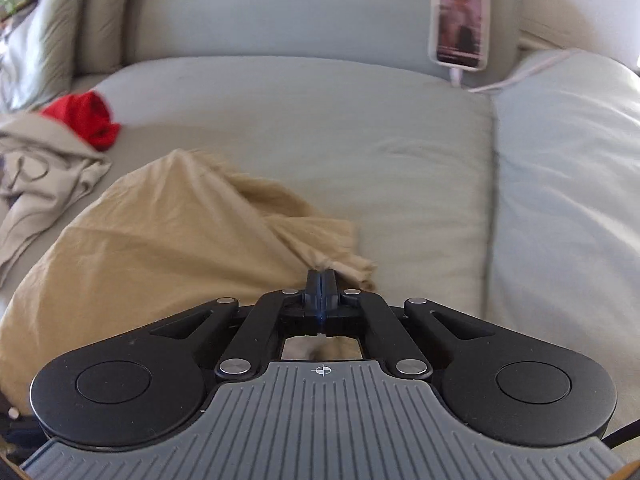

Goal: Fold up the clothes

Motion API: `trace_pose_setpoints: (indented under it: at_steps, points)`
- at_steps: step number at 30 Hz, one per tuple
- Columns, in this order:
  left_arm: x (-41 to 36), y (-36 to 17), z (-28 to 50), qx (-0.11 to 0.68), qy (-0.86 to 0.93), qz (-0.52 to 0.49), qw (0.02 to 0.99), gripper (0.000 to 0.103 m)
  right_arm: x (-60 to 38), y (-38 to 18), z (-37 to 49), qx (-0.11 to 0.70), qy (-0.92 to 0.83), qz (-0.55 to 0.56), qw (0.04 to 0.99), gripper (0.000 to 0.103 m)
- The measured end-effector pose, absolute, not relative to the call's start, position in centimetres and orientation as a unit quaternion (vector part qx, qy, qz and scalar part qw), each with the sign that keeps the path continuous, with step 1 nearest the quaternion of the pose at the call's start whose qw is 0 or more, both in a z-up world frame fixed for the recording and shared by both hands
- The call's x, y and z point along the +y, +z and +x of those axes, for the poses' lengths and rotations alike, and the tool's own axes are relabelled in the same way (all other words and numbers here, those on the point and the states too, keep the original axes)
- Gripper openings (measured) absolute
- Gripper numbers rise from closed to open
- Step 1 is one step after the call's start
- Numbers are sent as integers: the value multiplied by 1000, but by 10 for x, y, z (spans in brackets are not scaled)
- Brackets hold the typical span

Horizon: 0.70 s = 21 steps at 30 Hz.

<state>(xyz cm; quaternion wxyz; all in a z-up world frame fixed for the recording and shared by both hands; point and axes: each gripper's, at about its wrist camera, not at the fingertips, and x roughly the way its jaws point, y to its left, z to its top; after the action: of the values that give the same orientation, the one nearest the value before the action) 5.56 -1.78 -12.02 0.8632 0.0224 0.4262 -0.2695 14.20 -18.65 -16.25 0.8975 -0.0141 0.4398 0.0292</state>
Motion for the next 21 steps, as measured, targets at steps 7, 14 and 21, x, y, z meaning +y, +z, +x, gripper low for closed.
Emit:
trace_pose_setpoints:
  at_steps: [7, 14, 21]
  points:
    - [-16, -105, 51, 419, -260, 5, 870, 7, -269, -131, 122, 485, -7, 173, 857, 37]
    - [18, -49, 26, 365, -238, -48, 899, 54, -279, -112, 60, 493, 54, 276, 823, 66]
    - [80, -69, 58, 406, -117, -146, 894, 78, -275, -141, 36, 510, 113, 365, 771, 73]
